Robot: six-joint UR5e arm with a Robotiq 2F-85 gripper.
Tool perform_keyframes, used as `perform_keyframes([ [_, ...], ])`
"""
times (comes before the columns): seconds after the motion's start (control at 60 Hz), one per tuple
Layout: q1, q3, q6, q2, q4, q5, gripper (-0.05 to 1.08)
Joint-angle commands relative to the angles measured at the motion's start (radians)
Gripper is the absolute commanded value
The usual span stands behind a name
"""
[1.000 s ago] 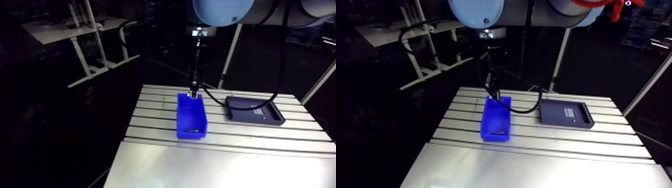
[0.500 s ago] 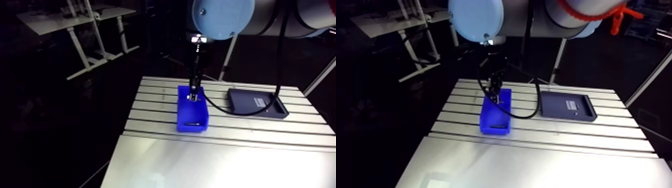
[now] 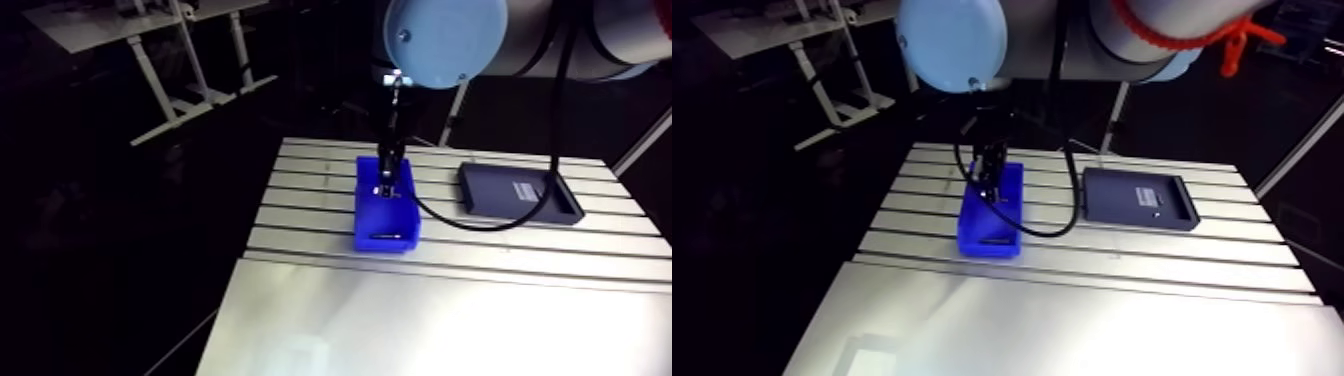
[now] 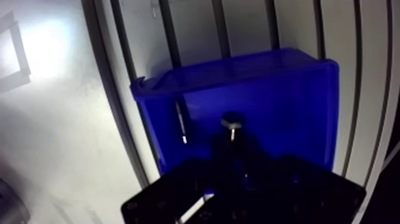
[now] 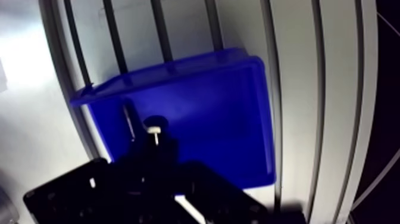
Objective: Pick up the M10 bolt from the tray and put it into the blue bin.
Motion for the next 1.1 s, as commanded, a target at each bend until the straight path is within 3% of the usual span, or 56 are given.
perform_keyframes([
  [0.017,0.001,0.004,0.016,0.021,-0.009,0.0,0.98],
  [0.25,0.001,0.026,0.02,0.044,-0.069,-0.036,0.98],
  [0.35,0.001,0.029,0.021,0.052,-0.082,-0.043,0.97],
  [1.1,0.001,0.043,0.04,0.071,-0.082,-0.038,0.96],
])
